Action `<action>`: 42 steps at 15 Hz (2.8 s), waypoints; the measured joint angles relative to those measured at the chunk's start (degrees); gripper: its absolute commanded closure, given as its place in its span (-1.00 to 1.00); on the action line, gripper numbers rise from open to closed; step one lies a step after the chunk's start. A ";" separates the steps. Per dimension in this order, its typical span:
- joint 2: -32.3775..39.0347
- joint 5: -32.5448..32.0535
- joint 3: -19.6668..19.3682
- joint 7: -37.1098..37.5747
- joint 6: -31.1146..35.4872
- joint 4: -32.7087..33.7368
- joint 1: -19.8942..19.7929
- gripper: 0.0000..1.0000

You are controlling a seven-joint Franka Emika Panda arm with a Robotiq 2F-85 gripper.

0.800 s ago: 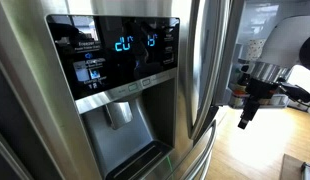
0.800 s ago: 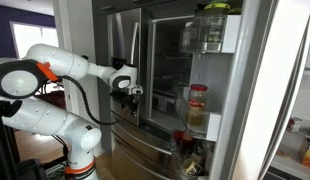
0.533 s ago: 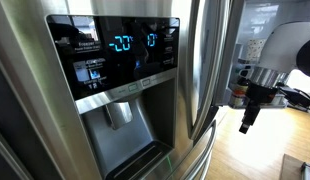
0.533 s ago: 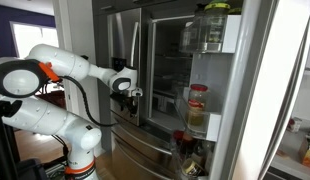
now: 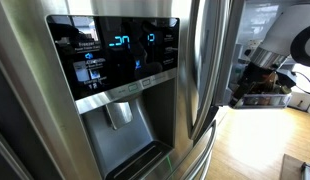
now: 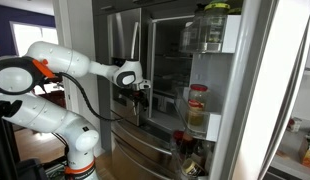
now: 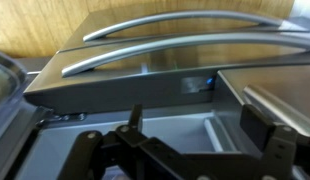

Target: Put the cup inside the fridge

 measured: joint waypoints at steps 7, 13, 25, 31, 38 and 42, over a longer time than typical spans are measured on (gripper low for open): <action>2.72 -5.41 0.46 4.68 9.91 6.14 -8.10 -1.00; 2.41 -7.80 0.92 5.43 9.96 7.27 -8.92 -1.00; -5.86 -16.92 1.57 12.07 21.20 9.50 -22.72 -1.00; -5.90 -17.04 1.71 12.36 21.24 9.50 -22.98 -1.00; -5.90 -17.04 1.73 12.39 21.24 9.50 -22.98 -1.00; -5.90 -17.04 1.74 12.40 21.24 9.50 -22.98 -1.00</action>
